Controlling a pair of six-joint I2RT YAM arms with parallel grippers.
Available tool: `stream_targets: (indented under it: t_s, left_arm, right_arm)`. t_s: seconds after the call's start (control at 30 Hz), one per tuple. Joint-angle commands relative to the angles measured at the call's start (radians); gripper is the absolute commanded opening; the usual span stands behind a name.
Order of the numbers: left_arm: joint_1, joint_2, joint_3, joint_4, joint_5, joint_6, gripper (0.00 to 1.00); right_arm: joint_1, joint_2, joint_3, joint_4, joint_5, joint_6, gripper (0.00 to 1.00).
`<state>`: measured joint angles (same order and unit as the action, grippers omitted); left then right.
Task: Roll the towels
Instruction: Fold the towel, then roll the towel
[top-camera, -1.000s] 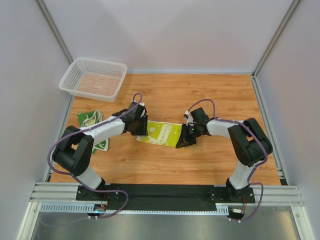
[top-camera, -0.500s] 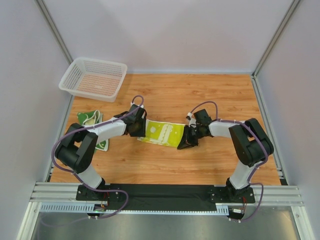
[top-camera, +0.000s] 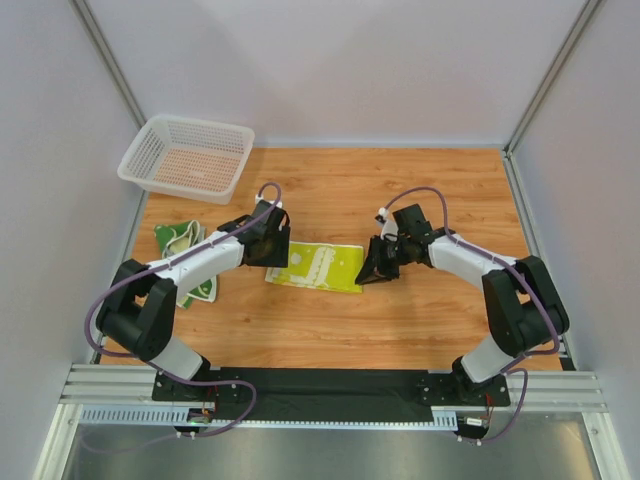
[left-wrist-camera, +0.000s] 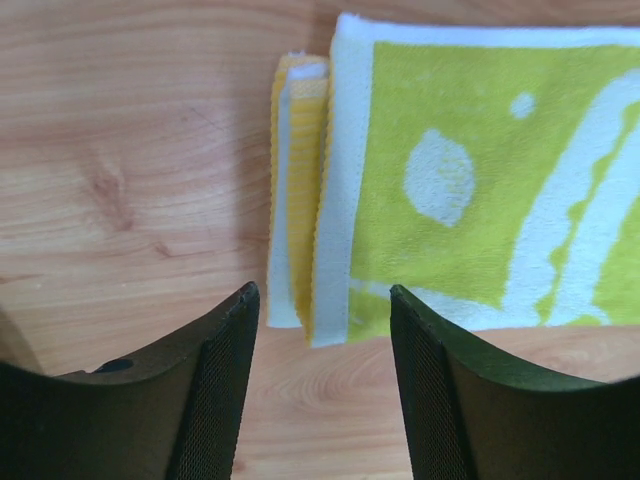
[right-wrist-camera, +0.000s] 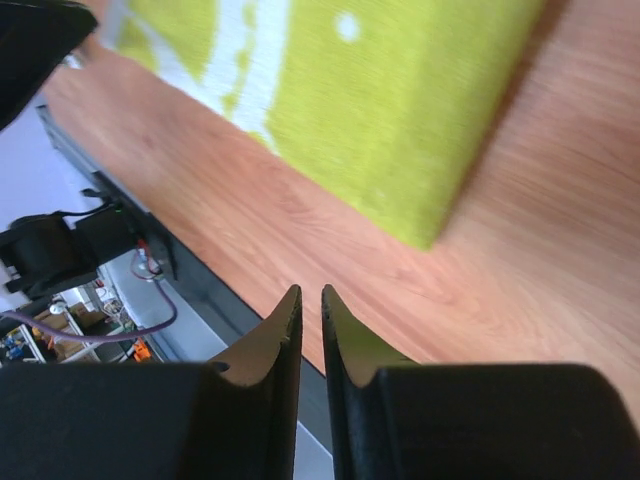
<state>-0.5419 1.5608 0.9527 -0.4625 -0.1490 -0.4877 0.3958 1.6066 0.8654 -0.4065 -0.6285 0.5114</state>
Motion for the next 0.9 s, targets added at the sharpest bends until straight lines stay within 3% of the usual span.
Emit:
stream_targets:
  t_s: [0.0,0.27,0.53,0.87]
  left_arm:
    - [-0.007,-0.079,0.092,-0.071,-0.020,0.026,0.62]
    - [-0.033,-0.104,0.095,-0.057,0.055,-0.008,0.44]
    - [-0.033,-0.067,-0.014,0.028,0.100,-0.049,0.43]
    - [0.046,0.031,-0.127,0.150,0.141,-0.038,0.43]
  right_arm:
    - [-0.003,-0.050,0.079,0.034,-0.109,0.024,0.15]
    - [-0.006,0.119,0.251,0.061,-0.142,0.045,0.13]
    - [-0.026,0.367,0.369,0.121,-0.197,0.064,0.09]
    - [-0.077,0.501,0.273,0.271,-0.218,0.101,0.05]
